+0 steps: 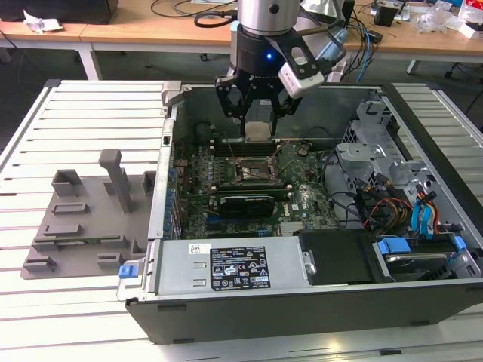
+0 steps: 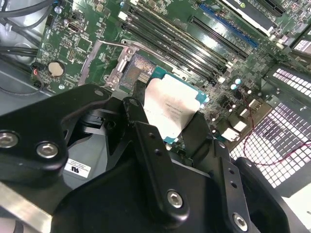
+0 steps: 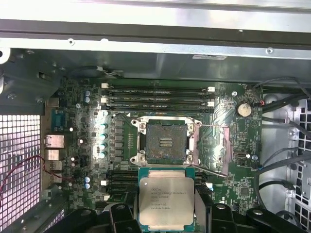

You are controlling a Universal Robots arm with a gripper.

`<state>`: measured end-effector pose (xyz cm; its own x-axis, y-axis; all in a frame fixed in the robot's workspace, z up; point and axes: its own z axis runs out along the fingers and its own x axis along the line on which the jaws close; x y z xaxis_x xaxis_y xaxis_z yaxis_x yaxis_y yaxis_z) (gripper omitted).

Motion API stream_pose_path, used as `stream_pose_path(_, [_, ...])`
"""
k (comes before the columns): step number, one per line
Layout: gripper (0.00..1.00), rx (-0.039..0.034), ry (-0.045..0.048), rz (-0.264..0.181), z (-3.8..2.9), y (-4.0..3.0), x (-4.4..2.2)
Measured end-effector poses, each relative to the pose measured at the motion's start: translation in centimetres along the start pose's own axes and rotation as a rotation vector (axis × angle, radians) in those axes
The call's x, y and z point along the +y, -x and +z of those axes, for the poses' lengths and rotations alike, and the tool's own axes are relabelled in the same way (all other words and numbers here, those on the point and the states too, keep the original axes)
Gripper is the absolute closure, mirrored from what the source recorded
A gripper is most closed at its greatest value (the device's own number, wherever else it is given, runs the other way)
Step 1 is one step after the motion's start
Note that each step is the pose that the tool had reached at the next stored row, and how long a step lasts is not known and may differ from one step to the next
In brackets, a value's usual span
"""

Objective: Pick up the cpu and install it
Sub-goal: 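Place the cpu into insertion slot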

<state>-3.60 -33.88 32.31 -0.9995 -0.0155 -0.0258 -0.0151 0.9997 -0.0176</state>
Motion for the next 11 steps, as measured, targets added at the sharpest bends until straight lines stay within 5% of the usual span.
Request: stream_pose_path(11, [0.45, 0.0033, -0.0133, 0.166, 0.01, -0.01, 0.00])
